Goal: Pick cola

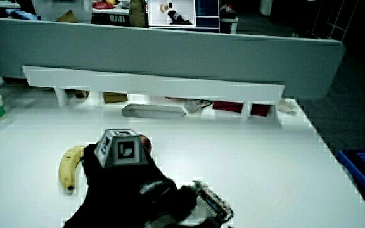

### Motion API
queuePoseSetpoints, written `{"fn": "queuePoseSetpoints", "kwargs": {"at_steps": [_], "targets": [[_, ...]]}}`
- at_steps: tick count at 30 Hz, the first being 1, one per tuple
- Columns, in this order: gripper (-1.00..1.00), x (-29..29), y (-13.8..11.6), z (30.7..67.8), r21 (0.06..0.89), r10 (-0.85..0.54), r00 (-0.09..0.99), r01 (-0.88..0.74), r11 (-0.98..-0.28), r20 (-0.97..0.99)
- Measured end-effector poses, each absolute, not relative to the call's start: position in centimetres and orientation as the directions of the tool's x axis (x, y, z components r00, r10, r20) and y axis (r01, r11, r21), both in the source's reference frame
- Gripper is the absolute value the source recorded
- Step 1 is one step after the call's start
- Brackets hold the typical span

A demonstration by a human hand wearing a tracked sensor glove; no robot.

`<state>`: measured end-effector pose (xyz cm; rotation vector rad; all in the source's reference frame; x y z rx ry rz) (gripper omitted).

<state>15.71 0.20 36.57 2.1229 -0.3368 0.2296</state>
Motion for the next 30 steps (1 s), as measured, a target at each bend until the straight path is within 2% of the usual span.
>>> {"fn": "queuePoseSetpoints", "kwargs": {"at_steps": [14, 24, 30], "targets": [[0.0, 16.15, 0.24, 37.08, 0.791, -0.153, 0.943, -0.333, -0.514, 0.297], [0.45, 16.44, -0.05, 36.95, 0.752, -0.184, 0.94, -0.341, -0.564, 0.288], [0.73, 16.29, -0.11, 36.94, 0.753, -0.221, 0.938, -0.347, -0.559, 0.268]]}}
